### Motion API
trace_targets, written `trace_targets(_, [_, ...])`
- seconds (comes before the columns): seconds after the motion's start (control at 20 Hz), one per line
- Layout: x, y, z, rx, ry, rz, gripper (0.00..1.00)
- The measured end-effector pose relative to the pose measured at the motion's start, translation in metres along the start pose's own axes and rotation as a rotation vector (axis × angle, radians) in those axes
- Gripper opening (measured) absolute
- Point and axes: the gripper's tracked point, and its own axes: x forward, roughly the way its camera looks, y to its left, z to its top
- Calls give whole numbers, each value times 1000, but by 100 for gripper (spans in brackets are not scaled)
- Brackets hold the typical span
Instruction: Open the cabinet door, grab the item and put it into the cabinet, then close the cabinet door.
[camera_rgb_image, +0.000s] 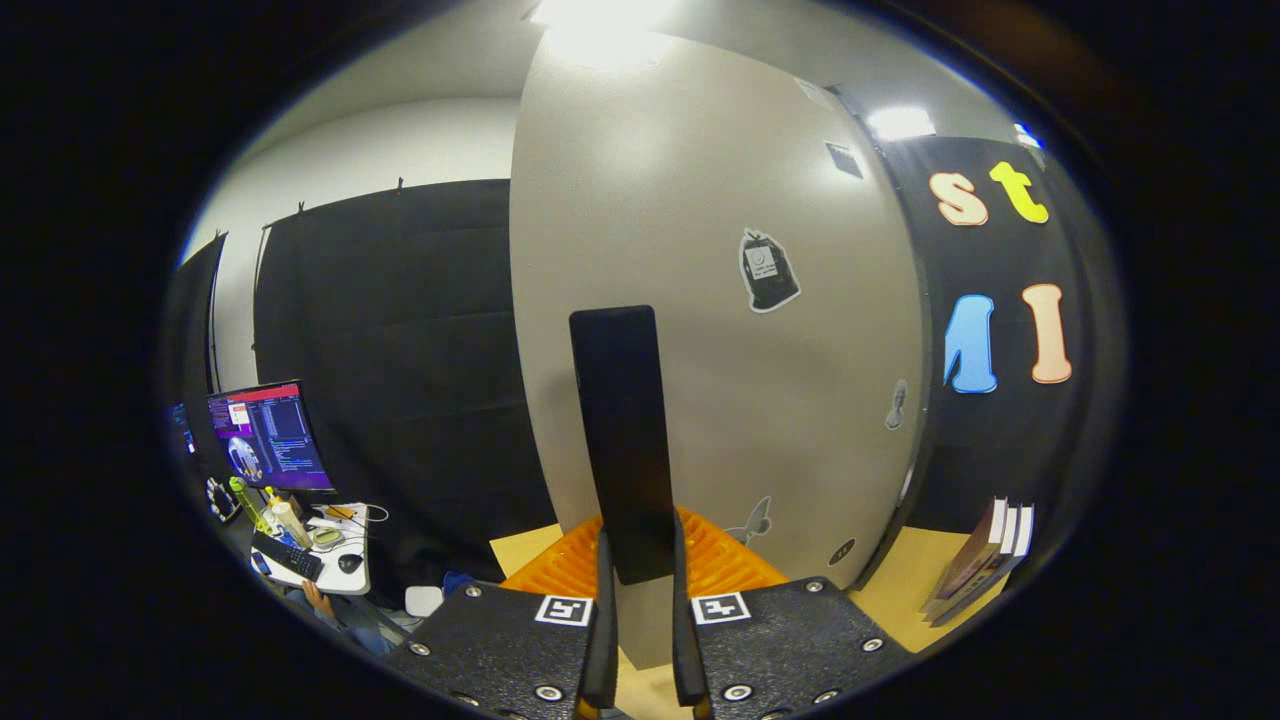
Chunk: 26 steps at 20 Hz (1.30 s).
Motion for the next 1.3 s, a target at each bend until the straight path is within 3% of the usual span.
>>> trace_targets(0.3, [-11,-12,-1,25,-25,-97,29])
trace_targets(0.45, [-18,-17,-9,27,-18,-153,37])
trace_targets(0.75, [-36,-43,-11,6,-93,-369,68])
trace_targets(1.15, [-95,-64,-20,46,-224,-755,84])
trace_targets(1.3, [-98,-59,-32,94,-260,-815,94])
